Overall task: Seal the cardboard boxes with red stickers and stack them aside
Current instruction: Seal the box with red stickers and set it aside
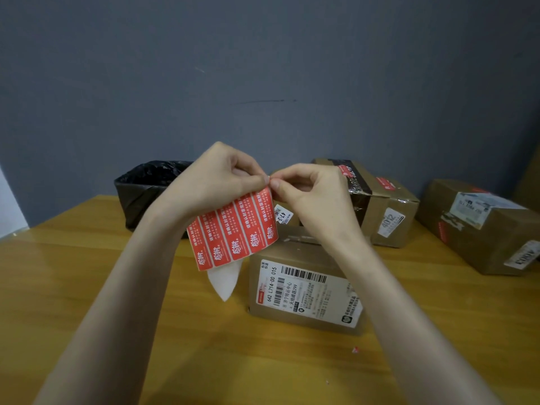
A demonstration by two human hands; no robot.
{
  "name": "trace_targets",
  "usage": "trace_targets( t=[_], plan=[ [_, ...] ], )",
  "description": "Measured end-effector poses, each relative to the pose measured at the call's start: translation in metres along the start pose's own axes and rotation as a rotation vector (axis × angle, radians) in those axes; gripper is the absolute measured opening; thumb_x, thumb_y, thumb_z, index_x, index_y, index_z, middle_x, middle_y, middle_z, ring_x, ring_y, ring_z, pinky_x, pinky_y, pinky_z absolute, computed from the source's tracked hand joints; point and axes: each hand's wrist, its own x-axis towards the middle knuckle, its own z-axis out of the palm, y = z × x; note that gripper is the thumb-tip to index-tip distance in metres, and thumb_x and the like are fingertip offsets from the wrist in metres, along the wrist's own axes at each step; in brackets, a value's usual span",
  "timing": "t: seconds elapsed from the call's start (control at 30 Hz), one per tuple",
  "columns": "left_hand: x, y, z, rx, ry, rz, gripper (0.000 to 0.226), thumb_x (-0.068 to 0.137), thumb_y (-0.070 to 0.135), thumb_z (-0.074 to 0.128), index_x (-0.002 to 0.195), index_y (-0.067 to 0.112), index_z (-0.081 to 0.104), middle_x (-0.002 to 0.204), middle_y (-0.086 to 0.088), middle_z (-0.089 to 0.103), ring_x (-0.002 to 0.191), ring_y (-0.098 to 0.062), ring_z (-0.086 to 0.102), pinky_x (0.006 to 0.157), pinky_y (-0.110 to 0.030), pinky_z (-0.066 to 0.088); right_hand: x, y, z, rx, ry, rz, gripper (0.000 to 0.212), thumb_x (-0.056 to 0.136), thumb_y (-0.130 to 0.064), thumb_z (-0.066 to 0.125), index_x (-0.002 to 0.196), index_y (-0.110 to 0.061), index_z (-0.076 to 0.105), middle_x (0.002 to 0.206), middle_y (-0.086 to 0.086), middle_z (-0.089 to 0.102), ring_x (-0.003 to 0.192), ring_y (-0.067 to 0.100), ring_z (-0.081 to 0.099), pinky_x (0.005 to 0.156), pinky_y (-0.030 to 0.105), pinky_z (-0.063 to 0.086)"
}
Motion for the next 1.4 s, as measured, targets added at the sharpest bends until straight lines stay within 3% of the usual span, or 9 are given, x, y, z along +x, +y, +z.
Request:
trace_targets(
  t=[0.1, 0.2, 0.33, 0.4, 0.57, 0.83, 1.1, 1.27, 1.4],
  plan=[
    [-0.001, -0.002, -0.003, -0.007, -0.023, 0.014, 0.013, 0.086, 0.032, 0.061, 0.079, 0.025, 0.069, 0.070, 0.005, 0.072, 0.062, -0.005, 0.068, 0.053, -0.009, 0.049, 0.002, 0.001, -0.004, 0.036, -0.069, -0.045, 0.021, 0.087, -0.002, 0.059, 0.096, -0.019, 0.069, 0.091, -0.002, 0.069, 0.086, 0.012, 0.068, 0.078, 0.030, 0.058],
    [0.000, -0.004, -0.005, -0.016, -0.042, 0.004, 0.012, 0.086, 0.029, 0.062, 0.080, 0.022, 0.069, 0.073, 0.002, 0.073, 0.068, -0.008, 0.069, 0.062, -0.018, 0.051, 0.002, 0.003, -0.008, -0.077, -0.140, -0.198, 0.030, 0.085, 0.002, 0.060, 0.106, -0.017, 0.071, 0.097, -0.007, 0.067, 0.089, 0.008, 0.066, 0.081, 0.029, 0.056],
    [0.000, -0.004, -0.006, -0.022, -0.075, -0.002, 0.011, 0.087, 0.028, 0.061, 0.078, 0.024, 0.068, 0.066, 0.008, 0.071, 0.059, -0.004, 0.067, 0.053, -0.010, 0.049, 0.001, 0.007, -0.008, -0.105, -0.074, -0.336, 0.021, 0.080, 0.000, 0.065, 0.098, -0.009, 0.074, 0.089, -0.005, 0.067, 0.085, 0.006, 0.064, 0.076, 0.021, 0.054],
    [-0.001, -0.003, -0.007, -0.028, -0.103, 0.006, 0.013, 0.088, 0.028, 0.059, 0.077, 0.027, 0.067, 0.064, 0.010, 0.070, 0.059, -0.003, 0.067, 0.051, -0.008, 0.047, 0.002, 0.009, -0.007, -0.099, -0.043, -0.355, 0.018, 0.081, -0.001, 0.065, 0.095, -0.008, 0.074, 0.086, -0.004, 0.068, 0.083, 0.007, 0.065, 0.073, 0.026, 0.055],
    [-0.002, -0.002, -0.007, -0.015, -0.157, 0.015, 0.013, 0.090, 0.030, 0.056, 0.082, 0.031, 0.066, 0.066, 0.011, 0.070, 0.062, -0.005, 0.068, 0.052, -0.010, 0.048, 0.002, 0.013, -0.008, -0.088, 0.015, -0.387, 0.015, 0.081, -0.001, 0.066, 0.090, -0.008, 0.075, 0.082, -0.006, 0.069, 0.078, 0.008, 0.067, 0.068, 0.033, 0.057],
    [-0.001, -0.003, -0.006, -0.015, -0.165, -0.012, 0.012, 0.089, 0.033, 0.055, 0.083, 0.033, 0.065, 0.068, 0.009, 0.070, 0.064, -0.008, 0.069, 0.057, -0.015, 0.048, 0.003, 0.020, -0.008, -0.176, 0.084, -0.526, 0.010, 0.079, -0.003, 0.067, 0.086, -0.003, 0.075, 0.081, 0.003, 0.071, 0.075, 0.008, 0.066, 0.065, 0.025, 0.056],
    [-0.001, -0.009, -0.014, 0.028, -0.038, -0.092, 0.013, 0.091, 0.032, 0.054, 0.080, 0.030, 0.062, 0.068, 0.007, 0.068, 0.057, -0.002, 0.067, 0.056, -0.017, 0.045, 0.006, 0.020, -0.015, -0.234, 0.091, -0.455, 0.007, 0.080, -0.001, 0.067, 0.081, -0.004, 0.073, 0.085, 0.002, 0.069, 0.082, 0.006, 0.060, 0.067, 0.008, 0.045],
    [0.002, -0.024, -0.021, 0.174, 0.014, -0.128, 0.015, 0.093, 0.025, 0.054, 0.081, 0.028, 0.062, 0.076, 0.008, 0.065, 0.067, -0.006, 0.062, 0.060, -0.021, 0.045, 0.007, 0.014, -0.022, -0.284, 0.004, -0.404, 0.006, 0.078, -0.003, 0.069, 0.076, -0.007, 0.073, 0.090, -0.001, 0.065, 0.083, 0.008, 0.060, 0.069, 0.018, 0.052],
    [0.008, -0.040, -0.022, 0.323, 0.059, -0.202, 0.016, 0.093, 0.019, 0.056, 0.082, 0.026, 0.065, 0.076, 0.007, 0.062, 0.068, -0.006, 0.056, 0.056, -0.024, 0.041, 0.007, 0.008, -0.031, -0.302, -0.030, -0.320, 0.005, 0.075, -0.007, 0.073, 0.073, -0.008, 0.069, 0.076, -0.003, 0.067, 0.076, 0.011, 0.062, 0.071, 0.025, 0.051]
  ],
)
